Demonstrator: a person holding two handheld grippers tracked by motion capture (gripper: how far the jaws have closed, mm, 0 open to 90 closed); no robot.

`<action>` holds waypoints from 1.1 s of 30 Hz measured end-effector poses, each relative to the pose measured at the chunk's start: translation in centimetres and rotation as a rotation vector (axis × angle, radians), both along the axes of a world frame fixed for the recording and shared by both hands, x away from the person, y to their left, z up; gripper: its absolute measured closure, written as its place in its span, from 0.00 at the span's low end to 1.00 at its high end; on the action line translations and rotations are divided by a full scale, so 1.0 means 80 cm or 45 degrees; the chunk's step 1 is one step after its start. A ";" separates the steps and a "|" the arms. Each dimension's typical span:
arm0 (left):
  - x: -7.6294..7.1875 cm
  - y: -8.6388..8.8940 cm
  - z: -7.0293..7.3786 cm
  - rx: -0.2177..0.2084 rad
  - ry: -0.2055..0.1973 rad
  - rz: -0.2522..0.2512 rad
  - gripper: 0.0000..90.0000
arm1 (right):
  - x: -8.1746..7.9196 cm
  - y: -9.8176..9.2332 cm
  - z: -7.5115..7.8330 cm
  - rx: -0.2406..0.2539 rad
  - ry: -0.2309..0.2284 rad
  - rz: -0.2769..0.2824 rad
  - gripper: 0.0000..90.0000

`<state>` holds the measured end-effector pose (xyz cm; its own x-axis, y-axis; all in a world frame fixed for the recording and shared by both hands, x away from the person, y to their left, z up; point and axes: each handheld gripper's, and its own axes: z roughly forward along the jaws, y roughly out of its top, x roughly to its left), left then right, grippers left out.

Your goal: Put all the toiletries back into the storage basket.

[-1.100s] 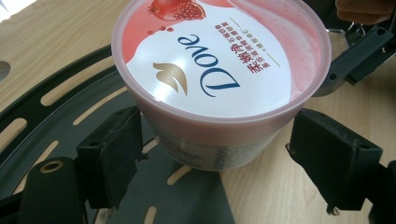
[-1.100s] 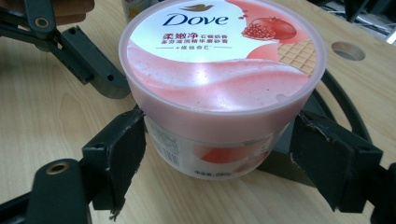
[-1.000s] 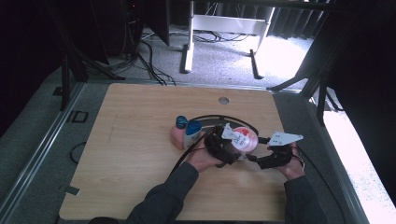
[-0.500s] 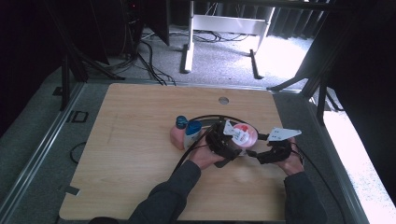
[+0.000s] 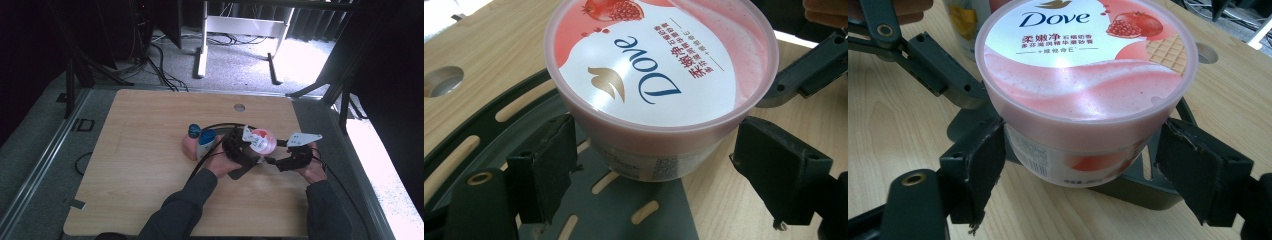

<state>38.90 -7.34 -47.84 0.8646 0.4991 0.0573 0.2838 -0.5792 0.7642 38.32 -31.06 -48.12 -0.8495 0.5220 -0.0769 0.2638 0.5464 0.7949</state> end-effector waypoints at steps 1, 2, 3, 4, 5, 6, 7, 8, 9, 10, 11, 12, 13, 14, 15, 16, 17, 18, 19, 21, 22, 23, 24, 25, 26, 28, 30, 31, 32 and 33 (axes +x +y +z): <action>0.001 0.000 0.001 0.002 -0.001 0.003 0.20 | 0.001 0.000 0.000 -0.003 0.000 0.001 0.22; 0.001 -0.001 0.001 0.002 -0.004 0.007 0.20 | 0.003 0.000 0.001 -0.004 0.002 0.002 0.22; 0.002 -0.002 0.001 0.000 -0.005 0.014 0.20 | 0.004 0.000 0.001 -0.007 0.001 0.001 0.22; 0.003 -0.002 0.002 0.003 -0.008 0.016 0.20 | 0.005 0.001 0.002 -0.010 -0.003 -0.002 0.22; 0.004 -0.002 0.002 0.002 -0.009 0.018 0.20 | 0.006 0.001 0.002 -0.012 -0.006 -0.007 0.22; 0.005 -0.002 0.002 0.004 -0.012 0.019 0.20 | 0.007 0.001 0.003 -0.014 -0.007 -0.008 0.22; 0.005 -0.003 0.002 0.000 -0.016 0.026 0.20 | 0.008 0.001 0.003 -0.011 -0.005 -0.010 0.22; 0.006 -0.004 0.003 0.003 -0.018 0.029 0.20 | 0.009 0.001 0.003 -0.010 -0.005 -0.012 0.22; 0.006 -0.004 0.003 0.001 -0.018 0.033 0.20 | 0.010 0.001 0.004 -0.012 -0.003 -0.013 0.22; 0.007 -0.005 0.003 0.002 -0.019 0.038 0.20 | 0.011 0.001 0.004 -0.018 -0.006 -0.014 0.22; 0.008 -0.005 0.003 0.001 -0.023 0.040 0.20 | 0.012 0.001 0.004 -0.016 -0.003 -0.017 0.22; 0.009 -0.006 0.002 -0.004 -0.022 0.046 0.20 | 0.013 0.001 0.004 -0.020 -0.003 -0.019 0.22; 0.010 -0.006 0.001 -0.009 -0.019 0.053 0.20 | 0.015 0.001 0.004 -0.020 -0.003 -0.020 0.22; 0.010 -0.006 0.001 -0.009 -0.019 0.053 0.20 | 0.015 0.001 0.004 -0.020 -0.003 -0.020 0.22; 0.013 -0.007 0.000 -0.007 -0.016 0.063 0.20 | 0.016 0.001 0.004 -0.022 -0.004 -0.023 0.22; 0.015 -0.008 -0.002 -0.009 -0.012 0.065 0.20 | 0.019 0.002 0.004 -0.039 -0.005 -0.028 0.22; 0.016 -0.008 -0.004 -0.012 -0.004 0.068 0.20 | 0.020 0.003 0.004 -0.055 -0.009 -0.028 0.22; 0.018 -0.008 -0.005 -0.016 0.003 0.069 0.20 | 0.022 0.004 0.004 -0.063 -0.007 -0.031 0.22; 0.020 -0.008 -0.006 -0.016 0.004 0.071 0.20 | 0.024 0.004 0.003 -0.066 -0.003 -0.030 0.22; 0.021 -0.009 -0.007 -0.010 -0.002 0.086 0.20 | 0.025 0.004 0.002 -0.066 0.001 -0.030 0.22; 0.022 -0.009 -0.008 -0.011 -0.003 0.093 0.20 | 0.030 0.005 0.000 -0.062 0.010 -0.035 0.22; 0.023 -0.009 -0.008 -0.012 -0.005 0.100 0.20 | 0.031 0.005 0.000 -0.059 0.014 -0.038 0.22; 0.025 -0.009 -0.008 -0.008 -0.008 0.107 0.20 | 0.033 0.006 -0.001 -0.057 0.017 -0.040 0.22; 0.026 -0.010 -0.009 -0.003 -0.010 0.110 0.20 | 0.035 0.007 -0.001 -0.057 0.018 -0.043 0.22; 0.027 -0.010 -0.009 0.002 -0.012 0.115 0.20 | 0.037 0.007 -0.002 -0.057 0.022 -0.044 0.22; 0.029 -0.011 -0.010 0.010 -0.013 0.121 0.20 | 0.040 0.008 -0.003 -0.059 0.029 -0.049 0.22; 0.031 -0.013 -0.012 0.014 -0.008 0.134 0.20 | 0.042 0.008 -0.005 -0.056 0.035 -0.056 0.22; 0.031 -0.014 -0.012 0.014 -0.008 0.139 0.20 | 0.044 0.008 -0.006 -0.058 0.039 -0.059 0.22; 0.032 -0.014 -0.013 0.013 -0.007 0.144 0.20 | 0.045 0.008 -0.007 -0.058 0.041 -0.061 0.22; 0.033 -0.015 -0.014 0.015 -0.004 0.149 0.20 | 0.046 0.009 -0.008 -0.059 0.043 -0.065 0.22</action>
<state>41.55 -8.53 -48.97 0.8004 0.5958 0.0660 0.3476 -0.5510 0.7587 42.01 -30.38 -48.74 -0.8244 0.5612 -0.0739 0.3184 0.5677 0.7592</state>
